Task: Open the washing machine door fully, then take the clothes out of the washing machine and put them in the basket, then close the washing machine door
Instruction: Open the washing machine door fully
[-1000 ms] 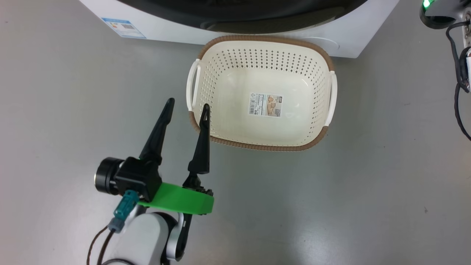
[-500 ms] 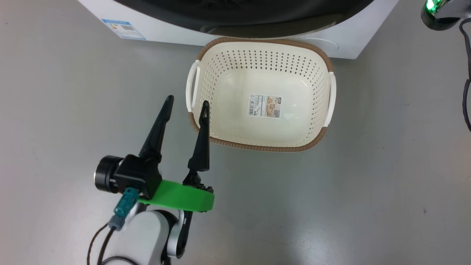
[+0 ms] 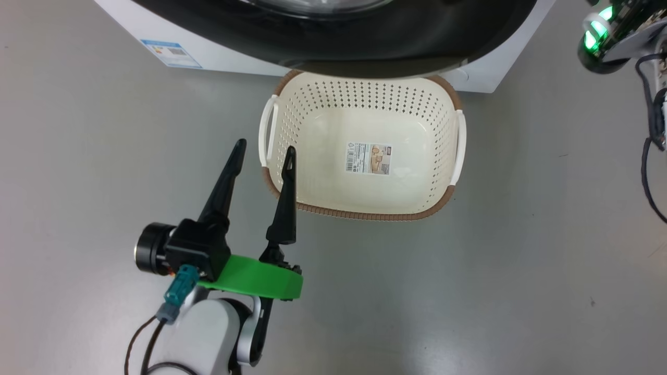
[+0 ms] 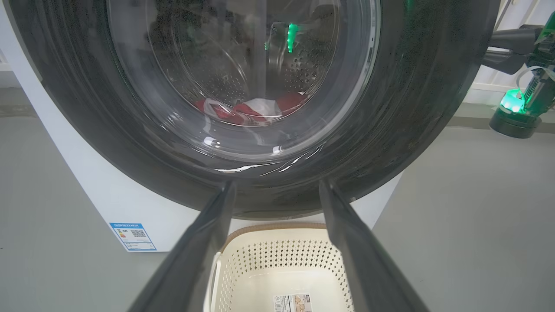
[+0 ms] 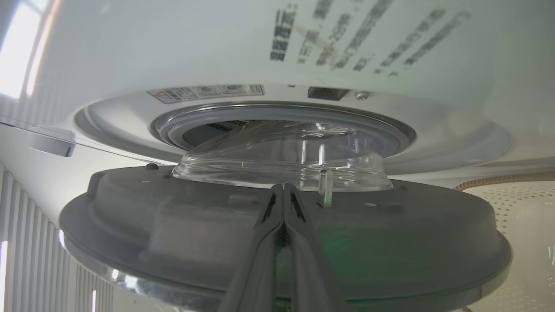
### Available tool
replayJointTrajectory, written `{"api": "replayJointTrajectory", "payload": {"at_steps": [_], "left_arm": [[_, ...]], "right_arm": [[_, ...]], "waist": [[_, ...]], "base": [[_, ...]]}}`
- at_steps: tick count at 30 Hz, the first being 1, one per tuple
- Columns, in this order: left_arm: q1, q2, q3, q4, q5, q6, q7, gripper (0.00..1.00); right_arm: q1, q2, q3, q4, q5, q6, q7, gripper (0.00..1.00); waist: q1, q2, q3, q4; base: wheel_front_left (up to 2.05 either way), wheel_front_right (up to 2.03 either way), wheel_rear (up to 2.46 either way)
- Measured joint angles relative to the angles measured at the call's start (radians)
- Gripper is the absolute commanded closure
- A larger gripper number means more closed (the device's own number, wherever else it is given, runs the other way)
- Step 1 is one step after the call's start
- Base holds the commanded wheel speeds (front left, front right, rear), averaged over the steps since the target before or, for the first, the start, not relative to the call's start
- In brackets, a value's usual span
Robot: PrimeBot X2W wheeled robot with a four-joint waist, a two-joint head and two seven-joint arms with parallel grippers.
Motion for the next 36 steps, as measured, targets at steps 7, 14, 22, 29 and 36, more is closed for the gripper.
{"api": "replayJointTrajectory", "payload": {"at_steps": [7, 14, 22, 29, 36], "left_arm": [[0.0, 0.0, 0.002, 0.008, 0.0, 0.0, 0.0, 0.0], [0.002, 0.0, 0.003, 0.014, 0.0, 0.0, 0.0, 0.0], [0.005, 0.0, 0.008, 0.025, 0.0, -0.001, 0.0, 0.0], [0.012, 0.0, 0.011, 0.034, 0.0, -0.002, 0.0, 0.0], [0.025, 0.0, 0.01, 0.036, 0.0, -0.003, 0.0, 0.0]], "right_arm": [[0.049, 0.017, -0.001, -0.029, 0.001, 0.0, 0.024, 1.0], [0.11, 0.035, -0.007, -0.061, 0.009, 0.0, 0.044, 1.0], [0.165, 0.051, -0.021, -0.074, 0.01, 0.0, 0.056, 1.0], [0.186, 0.064, -0.037, -0.074, 0.01, 0.0, 0.037, 1.0], [0.211, 0.084, -0.097, -0.123, 0.011, 0.0, -0.027, 1.0]], "waist": [[0.0, 0.0, -0.019, -0.007], [0.0, 0.0, -0.042, -0.014], [0.0, -0.0001, -0.069, -0.016], [0.0, 0.0, -0.085, -0.014], [0.0, 0.0, -0.093, -0.014]], "base": [[0.0, 0.0, 0.0], [0.0, 0.0, 0.0], [0.0, 0.0, 0.0], [0.0, 0.0, 0.0], [0.0, 0.0, 0.0]]}}
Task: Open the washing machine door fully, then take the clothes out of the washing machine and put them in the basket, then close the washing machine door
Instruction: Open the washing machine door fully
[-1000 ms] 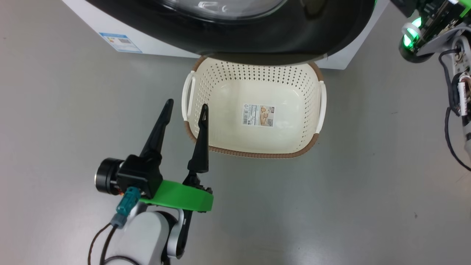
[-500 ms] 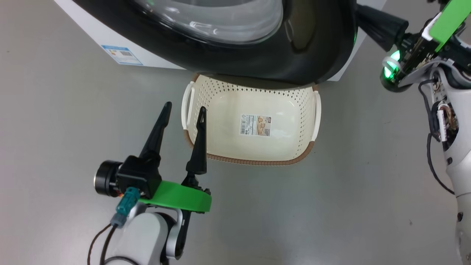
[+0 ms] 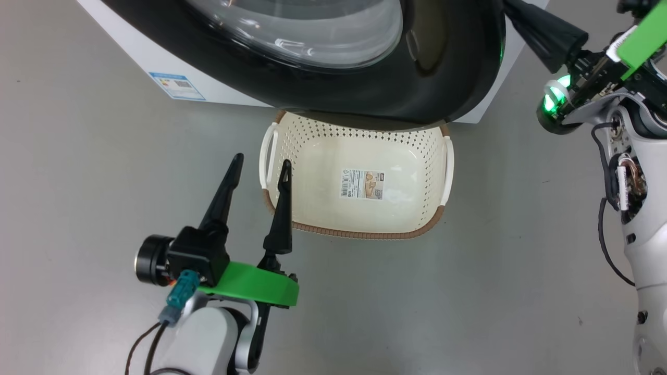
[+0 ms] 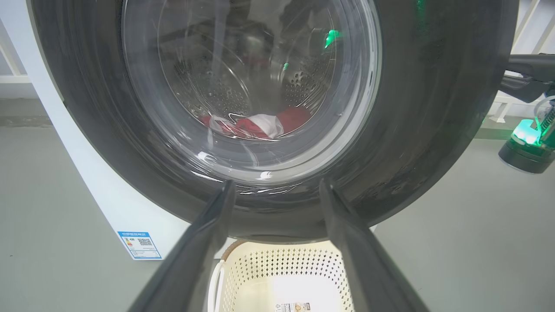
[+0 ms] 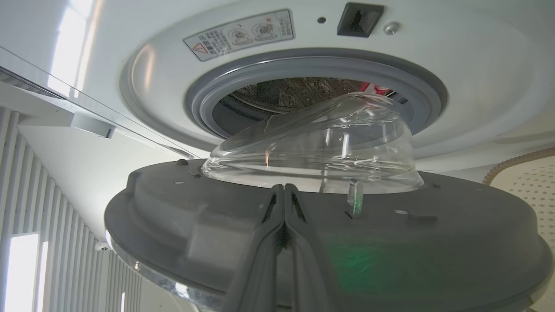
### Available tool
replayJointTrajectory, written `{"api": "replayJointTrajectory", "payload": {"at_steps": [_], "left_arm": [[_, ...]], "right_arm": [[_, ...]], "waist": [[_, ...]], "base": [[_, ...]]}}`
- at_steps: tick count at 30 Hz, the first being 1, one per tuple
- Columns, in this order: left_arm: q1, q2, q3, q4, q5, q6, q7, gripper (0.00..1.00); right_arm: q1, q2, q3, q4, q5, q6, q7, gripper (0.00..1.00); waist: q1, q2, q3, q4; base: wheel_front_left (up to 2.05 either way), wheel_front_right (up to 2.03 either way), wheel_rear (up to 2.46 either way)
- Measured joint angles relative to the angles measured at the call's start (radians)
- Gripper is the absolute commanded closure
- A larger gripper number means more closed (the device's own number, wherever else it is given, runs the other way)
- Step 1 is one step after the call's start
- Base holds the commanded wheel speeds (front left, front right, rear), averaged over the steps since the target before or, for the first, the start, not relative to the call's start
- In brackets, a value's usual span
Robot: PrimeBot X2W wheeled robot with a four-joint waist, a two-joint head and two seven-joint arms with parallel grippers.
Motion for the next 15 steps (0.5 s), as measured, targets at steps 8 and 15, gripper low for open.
{"api": "replayJointTrajectory", "payload": {"at_steps": [8, 15], "left_arm": [[0.001, 0.0, 0.001, 0.004, 0.0, 0.0, 0.0, 0.0], [0.005, 0.0, 0.012, 0.013, 0.0, 0.0, 0.0, 0.0]], "right_arm": [[0.096, 0.017, -0.082, -0.101, -0.005, 0.0, -0.091, 0.0], [0.253, 0.037, -0.135, -0.196, -0.045, 0.0, -0.161, 0.0]], "waist": [[0.0, 0.0, -0.011, -0.006], [0.0, 0.0, -0.032, -0.019]], "base": [[0.0, 0.0, 0.0], [0.0, 0.0, 0.0]]}}
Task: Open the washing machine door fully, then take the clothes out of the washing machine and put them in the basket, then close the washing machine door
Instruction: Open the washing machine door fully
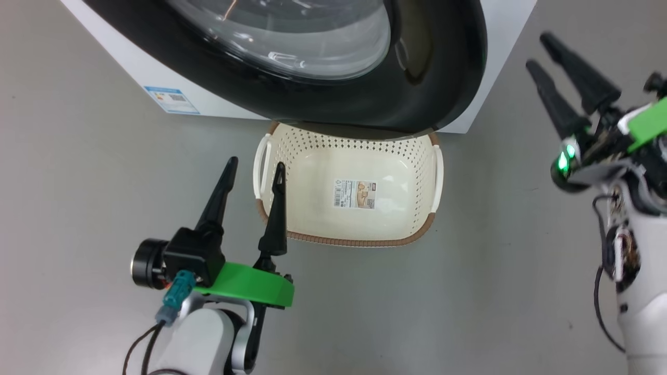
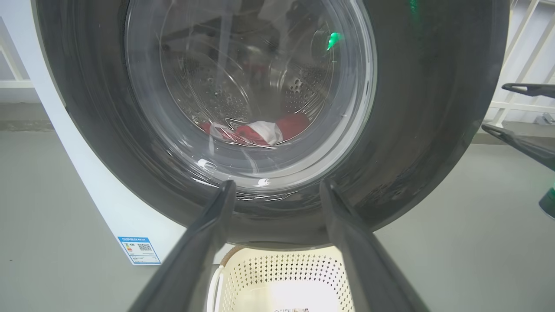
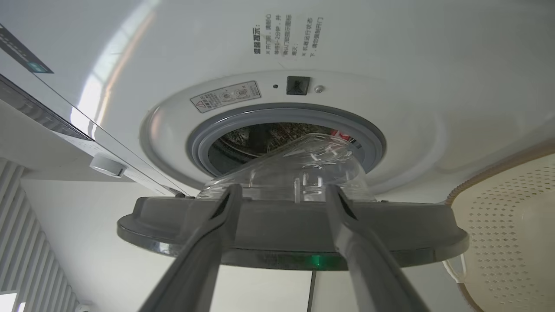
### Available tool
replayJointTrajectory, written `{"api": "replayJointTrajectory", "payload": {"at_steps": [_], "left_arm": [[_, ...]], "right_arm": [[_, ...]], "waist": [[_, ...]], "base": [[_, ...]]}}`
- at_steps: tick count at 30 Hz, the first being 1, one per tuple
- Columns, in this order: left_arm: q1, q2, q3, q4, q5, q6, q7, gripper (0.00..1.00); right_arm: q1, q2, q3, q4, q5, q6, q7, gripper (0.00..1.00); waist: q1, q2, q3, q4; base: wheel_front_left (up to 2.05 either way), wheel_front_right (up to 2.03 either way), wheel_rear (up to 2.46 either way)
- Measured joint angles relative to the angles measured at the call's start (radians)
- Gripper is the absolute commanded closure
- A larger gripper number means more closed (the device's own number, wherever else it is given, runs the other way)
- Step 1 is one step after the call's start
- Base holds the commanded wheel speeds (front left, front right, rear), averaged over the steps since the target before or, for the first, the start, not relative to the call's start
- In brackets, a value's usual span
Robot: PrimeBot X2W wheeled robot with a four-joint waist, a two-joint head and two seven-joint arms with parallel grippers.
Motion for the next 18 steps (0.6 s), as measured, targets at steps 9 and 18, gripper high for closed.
{"api": "replayJointTrajectory", "payload": {"at_steps": [9, 18], "left_arm": [[0.042, 0.0, 0.025, 0.016, 0.0, -0.009, 0.0, 0.0], [0.099, 0.0, 0.057, 0.046, 0.008, -0.034, 0.0, 0.0]], "right_arm": [[0.241, 0.035, -0.025, -0.159, -0.105, 0.0, -0.183, 0.0], [0.464, 0.05, 0.06, -0.305, -0.246, 0.0, -0.424, 0.0]], "waist": [[0.0, 0.0, -0.042, -0.024], [0.0, -0.0001, -0.115, -0.049]], "base": [[0.0, 0.0, 0.0], [0.0, 0.0, 0.0]]}}
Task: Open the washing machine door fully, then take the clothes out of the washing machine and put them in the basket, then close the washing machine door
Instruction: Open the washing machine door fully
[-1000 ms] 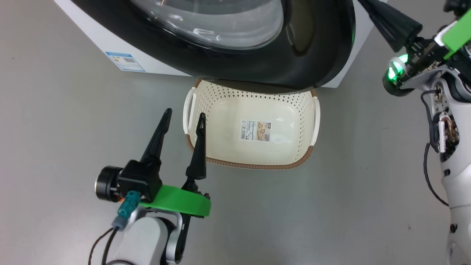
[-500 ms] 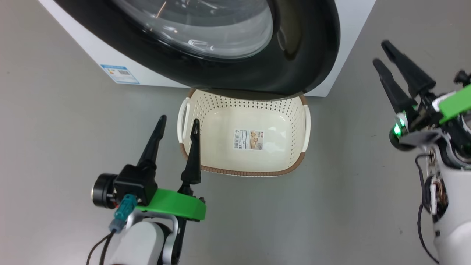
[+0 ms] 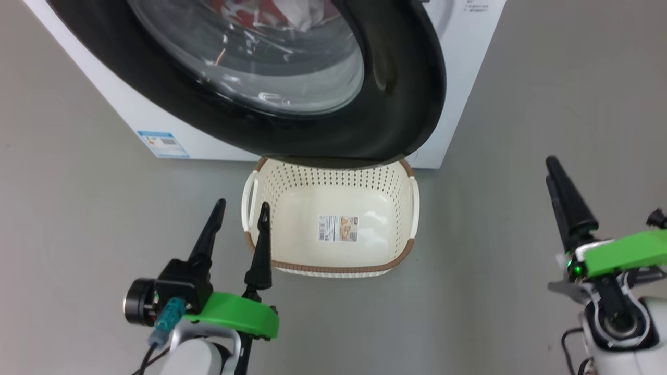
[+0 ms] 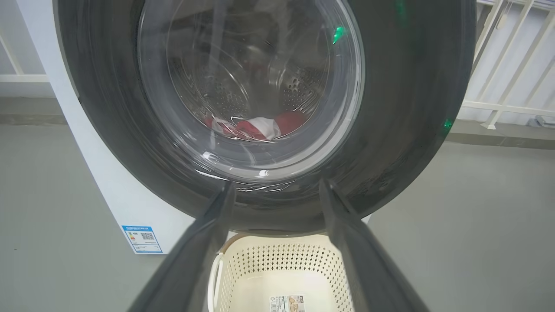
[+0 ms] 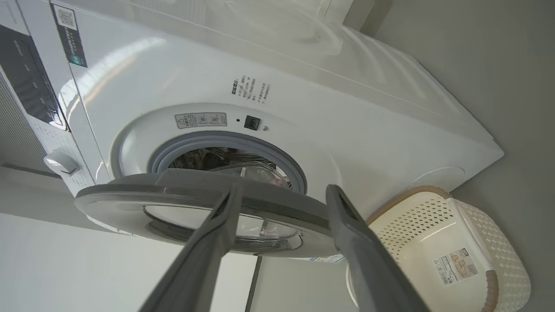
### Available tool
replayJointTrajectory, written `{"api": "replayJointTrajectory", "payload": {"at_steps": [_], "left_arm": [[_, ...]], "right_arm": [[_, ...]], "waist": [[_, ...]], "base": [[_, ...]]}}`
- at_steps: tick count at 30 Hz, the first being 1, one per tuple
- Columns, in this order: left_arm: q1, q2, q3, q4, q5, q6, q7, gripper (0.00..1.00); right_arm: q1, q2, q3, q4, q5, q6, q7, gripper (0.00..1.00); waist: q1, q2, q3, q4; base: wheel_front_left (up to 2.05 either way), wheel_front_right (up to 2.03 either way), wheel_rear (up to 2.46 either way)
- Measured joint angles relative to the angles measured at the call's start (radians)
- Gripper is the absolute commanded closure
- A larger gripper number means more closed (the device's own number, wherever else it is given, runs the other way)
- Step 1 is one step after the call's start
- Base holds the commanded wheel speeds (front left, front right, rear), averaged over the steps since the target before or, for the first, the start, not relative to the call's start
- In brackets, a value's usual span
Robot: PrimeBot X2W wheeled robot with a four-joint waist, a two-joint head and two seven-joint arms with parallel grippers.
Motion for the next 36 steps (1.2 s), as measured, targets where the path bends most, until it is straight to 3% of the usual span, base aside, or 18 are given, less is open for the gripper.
{"api": "replayJointTrajectory", "payload": {"at_steps": [5, 13, 20, 26, 31, 36], "left_arm": [[0.035, 0.0, 0.019, 0.007, 0.0, -0.002, 0.0, 0.0], [0.084, 0.001, 0.039, 0.014, 0.011, -0.019, 0.0, 0.0], [0.126, 0.001, 0.058, 0.021, 0.018, -0.036, 0.0, 0.0], [0.163, 0.002, 0.066, 0.026, 0.019, -0.037, 0.0, 0.0], [0.187, 0.003, 0.071, 0.032, 0.021, -0.046, 0.0, 0.0], [0.193, 0.004, 0.078, 0.035, 0.021, -0.053, 0.0, 0.0]], "right_arm": [[0.087, -0.022, 0.093, -0.042, -0.122, 0.0, -0.146, 0.0], [0.135, -0.131, 0.204, 0.003, -0.396, 0.0, -0.389, 0.0], [0.138, -0.129, 0.142, 0.022, -0.716, 0.0, -0.41, 0.0], [0.197, -0.068, 0.057, 0.003, -0.985, 0.0, -0.416, 0.0], [0.234, -0.025, 0.028, 0.008, -1.108, 0.0, -0.416, 0.0], [0.256, -0.007, 0.02, 0.028, -1.151, 0.0, -0.416, 0.0]], "waist": [[0.0, 0.0, -0.046, -0.013], [0.0, 0.0, -0.111, -0.035], [0.0, 0.0001, -0.159, -0.05], [0.0, 0.0, -0.199, -0.06], [0.0, 0.0, -0.223, -0.068], [0.0, 0.0, -0.238, -0.072]], "base": [[0.0, 0.0, 0.0], [0.0, 0.0, 0.0], [0.0, 0.0, 0.0], [0.0, 0.0, 0.0], [0.0, 0.0, 0.0], [0.0, 0.0, 0.0]]}}
